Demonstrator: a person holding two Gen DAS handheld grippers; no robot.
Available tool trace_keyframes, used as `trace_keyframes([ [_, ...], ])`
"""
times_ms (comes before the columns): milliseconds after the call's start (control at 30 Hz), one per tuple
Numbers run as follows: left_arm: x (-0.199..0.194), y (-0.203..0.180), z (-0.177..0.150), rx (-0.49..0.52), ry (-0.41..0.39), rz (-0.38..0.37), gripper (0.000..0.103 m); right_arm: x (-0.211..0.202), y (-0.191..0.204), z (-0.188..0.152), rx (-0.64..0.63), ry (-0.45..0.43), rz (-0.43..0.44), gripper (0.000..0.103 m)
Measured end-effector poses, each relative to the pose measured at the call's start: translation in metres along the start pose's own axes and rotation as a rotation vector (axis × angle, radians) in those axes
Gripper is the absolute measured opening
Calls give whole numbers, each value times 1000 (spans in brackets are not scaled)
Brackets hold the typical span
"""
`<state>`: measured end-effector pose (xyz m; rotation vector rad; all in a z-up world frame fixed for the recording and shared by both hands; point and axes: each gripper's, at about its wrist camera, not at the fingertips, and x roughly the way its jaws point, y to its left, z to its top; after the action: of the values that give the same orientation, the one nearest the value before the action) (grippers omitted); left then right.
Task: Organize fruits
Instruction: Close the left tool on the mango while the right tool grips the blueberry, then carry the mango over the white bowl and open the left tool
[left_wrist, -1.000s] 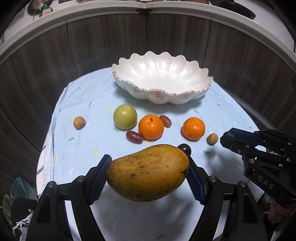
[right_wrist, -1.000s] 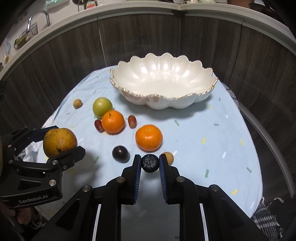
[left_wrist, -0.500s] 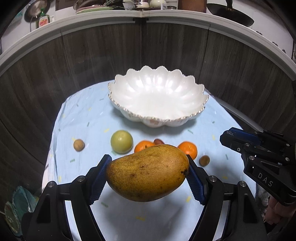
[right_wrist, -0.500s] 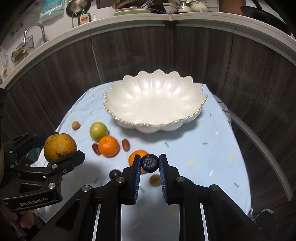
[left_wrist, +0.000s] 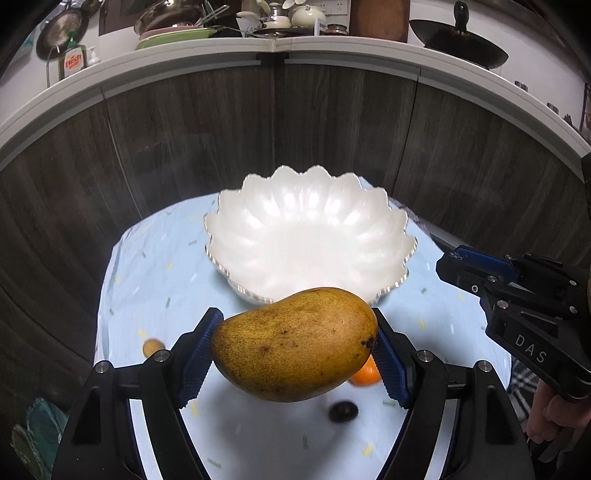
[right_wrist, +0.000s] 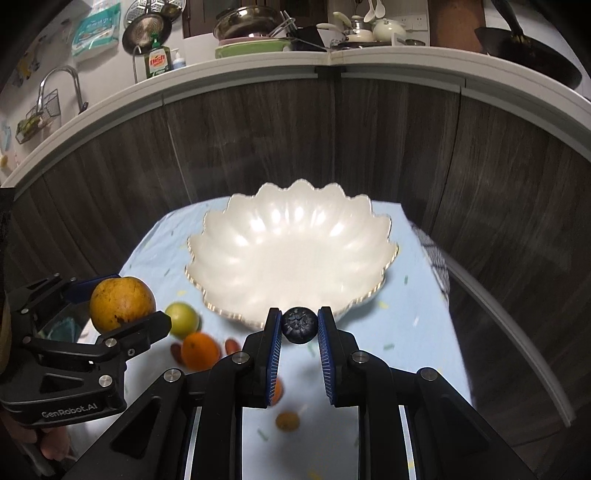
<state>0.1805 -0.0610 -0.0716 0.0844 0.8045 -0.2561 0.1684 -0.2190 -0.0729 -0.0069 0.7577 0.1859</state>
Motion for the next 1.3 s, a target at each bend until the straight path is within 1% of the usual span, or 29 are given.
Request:
trace_keyframes([
  [233,16,3,27,7,-10,-7,77,12,-8,24,14,-13,-5,21],
  [500,33,3,46,10,-8,-13,77,24,-17,40,25,-11,-12,21],
  [933,68,9,59,0,24,-1,77,56,-28,50,44,31,-30,21],
  [1300,101,11,60,-16,69,2,77,88,-43,48,79,95,-45,21],
])
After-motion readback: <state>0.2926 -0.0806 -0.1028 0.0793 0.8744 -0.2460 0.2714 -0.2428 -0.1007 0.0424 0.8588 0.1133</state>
